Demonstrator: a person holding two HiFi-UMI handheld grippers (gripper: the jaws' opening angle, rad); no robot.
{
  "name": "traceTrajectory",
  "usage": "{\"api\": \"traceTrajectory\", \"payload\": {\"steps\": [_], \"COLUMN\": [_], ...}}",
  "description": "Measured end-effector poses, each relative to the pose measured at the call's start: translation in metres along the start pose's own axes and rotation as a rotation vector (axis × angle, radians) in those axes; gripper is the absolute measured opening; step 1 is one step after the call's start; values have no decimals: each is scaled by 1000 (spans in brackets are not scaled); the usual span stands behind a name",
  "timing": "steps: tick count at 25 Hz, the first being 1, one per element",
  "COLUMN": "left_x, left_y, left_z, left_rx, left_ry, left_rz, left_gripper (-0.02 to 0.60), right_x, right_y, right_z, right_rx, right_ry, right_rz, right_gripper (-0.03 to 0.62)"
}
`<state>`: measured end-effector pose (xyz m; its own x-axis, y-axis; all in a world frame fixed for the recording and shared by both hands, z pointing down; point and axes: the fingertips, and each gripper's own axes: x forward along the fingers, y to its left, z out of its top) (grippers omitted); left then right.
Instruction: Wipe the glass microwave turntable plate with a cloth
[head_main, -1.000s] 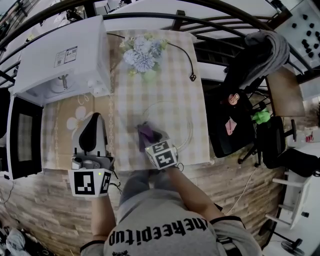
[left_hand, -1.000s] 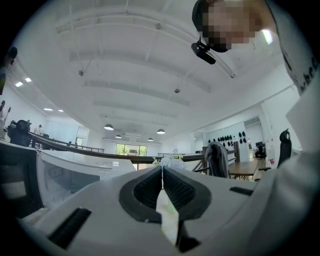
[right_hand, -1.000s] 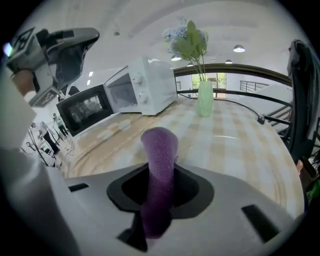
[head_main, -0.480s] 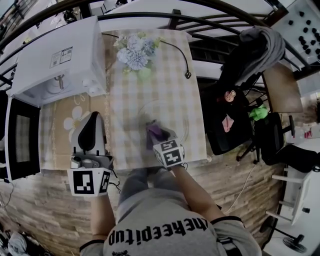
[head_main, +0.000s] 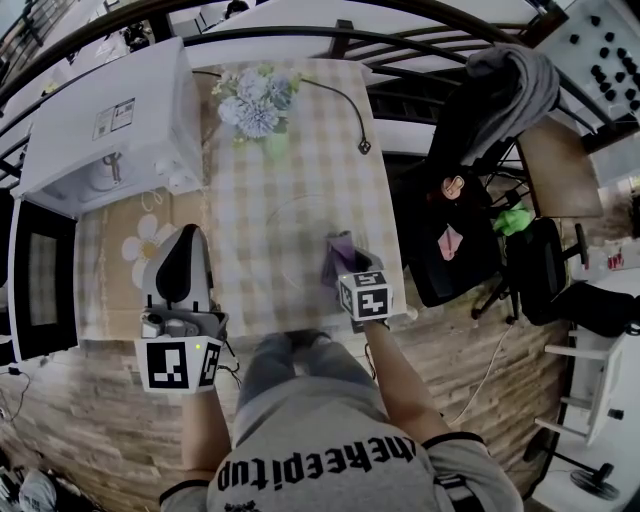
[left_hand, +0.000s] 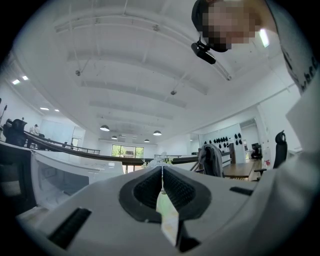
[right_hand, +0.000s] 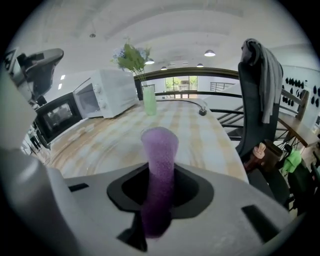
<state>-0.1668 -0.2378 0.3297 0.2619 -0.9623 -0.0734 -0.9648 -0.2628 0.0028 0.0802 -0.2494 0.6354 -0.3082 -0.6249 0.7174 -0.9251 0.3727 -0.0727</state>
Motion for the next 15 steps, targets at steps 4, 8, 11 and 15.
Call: {"api": "traceTrajectory", "payload": {"steps": [4,8,11,15], "left_x": [-2,-5,-7,-10], "left_y": [-3,-5,-6,-8], "left_z": [0,2,3,4], "left_rx": [1,4,4,4], "left_ry": [0,-3,-4,-4], "left_rz": [2,5,9,11], "left_gripper": [11,11,11,11], "right_x": [-6,-14,-19,-19], "right_y": [-25,-49,-61,-60], "right_z": [-5,-10,-14,-12], "right_rx": [25,55,67,56], "right_ry": [1,2,1,23], "right_rz": [-49,-95,-112,-115], "right_gripper": [109,109,109,109]}}
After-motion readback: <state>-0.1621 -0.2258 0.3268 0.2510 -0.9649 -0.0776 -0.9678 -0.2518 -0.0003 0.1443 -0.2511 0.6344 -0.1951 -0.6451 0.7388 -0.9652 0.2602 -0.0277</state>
